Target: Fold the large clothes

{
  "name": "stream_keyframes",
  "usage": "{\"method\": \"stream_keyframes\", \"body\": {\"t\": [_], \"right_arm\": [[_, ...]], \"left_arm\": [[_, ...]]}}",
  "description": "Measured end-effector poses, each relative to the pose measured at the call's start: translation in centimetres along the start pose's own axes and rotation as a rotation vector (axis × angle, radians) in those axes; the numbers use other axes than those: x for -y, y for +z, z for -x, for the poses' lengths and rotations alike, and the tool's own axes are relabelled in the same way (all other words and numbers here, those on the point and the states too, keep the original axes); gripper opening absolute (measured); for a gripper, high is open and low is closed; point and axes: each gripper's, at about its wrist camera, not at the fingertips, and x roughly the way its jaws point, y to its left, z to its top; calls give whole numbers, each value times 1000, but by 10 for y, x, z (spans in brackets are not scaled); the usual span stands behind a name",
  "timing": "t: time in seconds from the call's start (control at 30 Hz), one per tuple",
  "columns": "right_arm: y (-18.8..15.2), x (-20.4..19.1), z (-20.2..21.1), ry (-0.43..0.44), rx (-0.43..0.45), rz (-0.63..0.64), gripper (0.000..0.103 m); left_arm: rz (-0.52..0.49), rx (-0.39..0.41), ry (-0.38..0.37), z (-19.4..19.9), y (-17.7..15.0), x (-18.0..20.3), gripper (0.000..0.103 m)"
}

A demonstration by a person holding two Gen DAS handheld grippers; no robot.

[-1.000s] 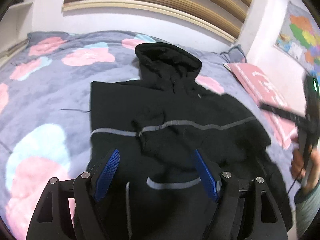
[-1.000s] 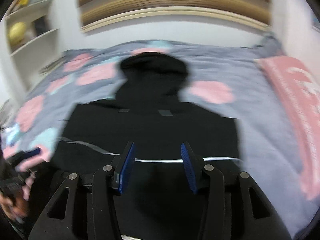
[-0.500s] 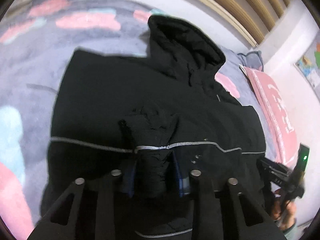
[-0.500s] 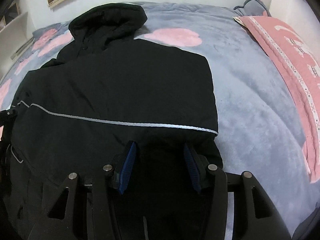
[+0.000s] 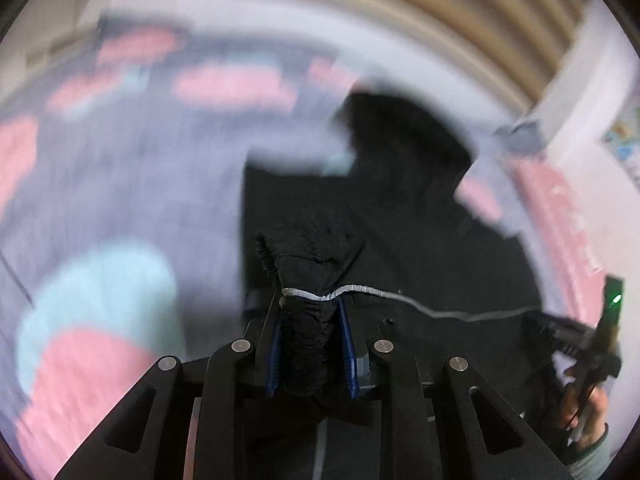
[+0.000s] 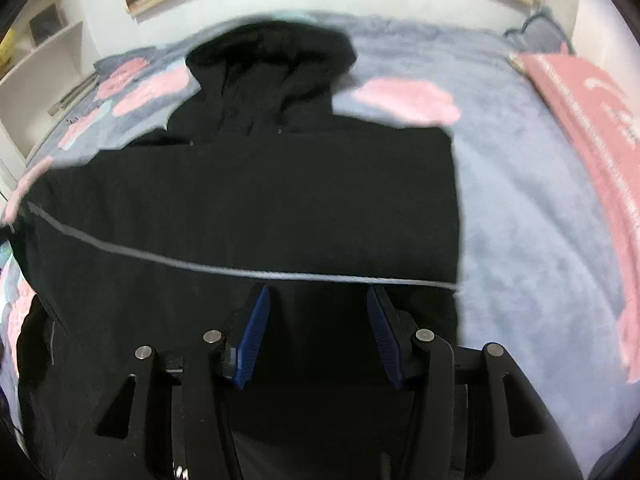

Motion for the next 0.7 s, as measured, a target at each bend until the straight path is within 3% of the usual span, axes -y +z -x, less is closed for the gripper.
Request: {"method": "stream_keyframes", "body": {"t": [0.03,0.1,0.13,0.17,0.2,0.33,0.43,0.47,0.57,0.63,0.7], "right_arm": [[-2,-1,-9,-13,-11,7,55],[-6,-3,-15,-28,2,25,56],[-8,-4,-16,-37,7,30,56],[-9,-5,-16,-44,9,37,56],[-9,-5,-16,-48,7,49,56],[2,5,-1,-10,-12,25,56],[12,-3,37,97,112,-2,57],[14,-8,47,117,152,-2,57],[17,-32,49,144,191,55,73],[14,-48,27,145,135,93,74],[5,-59,-10,110,41,114,74]], "left_arm": [[4,-50,26,-16,-6,-6,27],[-6,-63,52,-35,-16,-11,34],[-20,-46,77,-37,-16,-11,44],[-27,-41,127,-38,-15,-10,68],[-28,-27,189,-37,-14,-9,76],[14,73,104,-1,-12,-12,77],[-27,225,64,50,-9,4,77],[-63,239,16,58,-6,16,77],[-159,175,-174,50,-1,57,75],[-196,132,-185,28,-5,76,72],[-191,26,-178,-11,-10,81,64]]}}
